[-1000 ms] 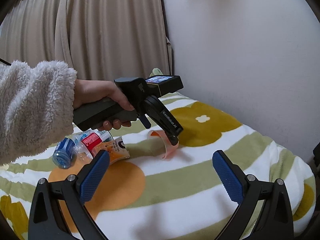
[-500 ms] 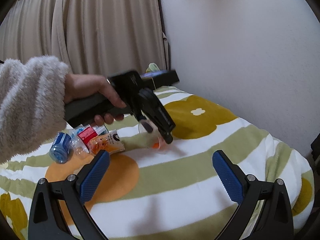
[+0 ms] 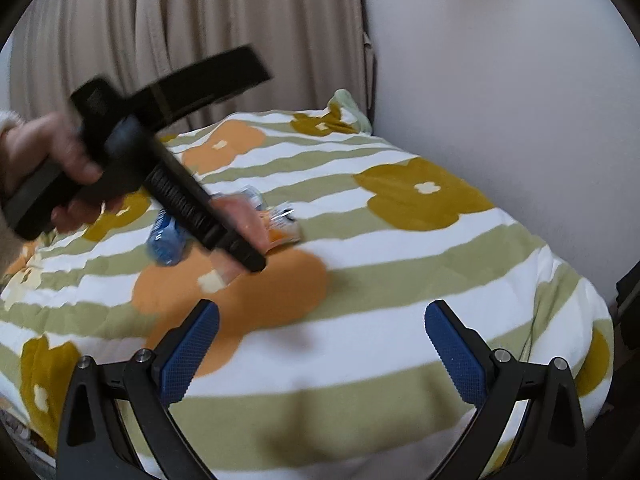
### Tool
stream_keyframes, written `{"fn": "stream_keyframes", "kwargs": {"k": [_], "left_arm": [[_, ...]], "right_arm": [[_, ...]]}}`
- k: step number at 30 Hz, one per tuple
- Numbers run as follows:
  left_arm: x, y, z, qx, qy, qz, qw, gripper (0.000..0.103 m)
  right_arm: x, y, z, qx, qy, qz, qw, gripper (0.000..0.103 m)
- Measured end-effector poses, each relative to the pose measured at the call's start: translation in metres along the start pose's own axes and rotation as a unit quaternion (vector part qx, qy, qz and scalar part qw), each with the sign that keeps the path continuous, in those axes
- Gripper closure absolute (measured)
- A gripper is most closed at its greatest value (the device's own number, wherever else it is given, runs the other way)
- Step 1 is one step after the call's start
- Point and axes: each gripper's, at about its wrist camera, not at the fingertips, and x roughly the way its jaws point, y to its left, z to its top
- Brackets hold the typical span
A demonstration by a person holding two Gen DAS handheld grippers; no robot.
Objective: Flip cup upside down
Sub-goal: 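Lower the cup onto the bed cover and open the left tool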
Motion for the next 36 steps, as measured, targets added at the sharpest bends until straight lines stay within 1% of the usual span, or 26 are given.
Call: {"fn": "stream_keyframes", "kwargs": {"k": [3, 7, 13, 14, 15, 16, 17, 18, 21, 24, 27, 31, 32, 36], "left_arm": [[0.019, 0.011, -0.019, -0.027, 0.005, 0.012, 0.9995, 0.038], [0.048, 0.027, -0.030, -0.060, 0.020, 0.003, 0.9980, 0.038], [0.058, 0.034, -0.034, -0.071, 0.018, 0.004, 0.9973, 0.037], [0.059, 0.034, -0.034, -0.071, 0.018, 0.008, 0.9973, 0.034], [0.059, 0.034, -0.035, -0.071, 0.018, 0.015, 0.9972, 0.023], [0.058, 0.034, -0.036, -0.071, 0.016, 0.025, 0.9970, 0.015], [0.056, 0.032, -0.035, -0.070, 0.012, 0.033, 0.9969, 0.004], [0.053, 0.032, -0.035, -0.070, 0.007, 0.036, 0.9969, 0.000], [0.042, 0.033, -0.039, -0.071, -0.009, 0.036, 0.9968, 0.000], [0.028, 0.033, -0.044, -0.068, -0.026, 0.050, 0.9961, 0.000], [0.006, 0.029, -0.055, -0.060, -0.050, 0.059, 0.9952, 0.000], [-0.015, 0.033, -0.080, -0.070, -0.078, 0.054, 0.9930, 0.000], [-0.017, 0.032, -0.088, -0.072, -0.083, 0.054, 0.9925, 0.000], [-0.026, 0.030, -0.095, -0.060, -0.093, 0.070, 0.9914, 0.000]], "right_arm": [[-0.006, 0.011, -0.006, 0.000, 0.006, 0.010, 1.000, 0.001], [-0.015, 0.023, -0.011, -0.018, 0.012, 0.008, 1.000, 0.001], [-0.024, 0.026, -0.013, -0.025, 0.014, -0.003, 1.000, 0.001], [-0.025, 0.026, -0.013, -0.025, 0.014, -0.004, 1.000, 0.001], [-0.025, 0.025, -0.012, -0.024, 0.015, -0.005, 1.000, 0.001], [-0.025, 0.025, -0.012, -0.023, 0.015, -0.004, 1.000, 0.001], [-0.026, 0.026, -0.012, -0.022, 0.015, -0.003, 1.000, 0.001], [-0.027, 0.026, -0.012, -0.020, 0.015, -0.001, 1.000, 0.001], [-0.029, 0.027, -0.010, -0.011, 0.015, 0.007, 1.000, 0.001], [-0.032, 0.024, -0.006, -0.002, 0.016, 0.018, 1.000, 0.001], [-0.039, 0.025, 0.004, -0.003, 0.012, 0.027, 1.000, 0.001], [-0.046, 0.027, 0.019, 0.000, 0.005, 0.036, 0.999, 0.001], [-0.047, 0.028, 0.021, 0.003, 0.002, 0.040, 0.999, 0.001], [-0.053, 0.033, 0.023, 0.009, -0.008, 0.038, 0.999, 0.001]]}}
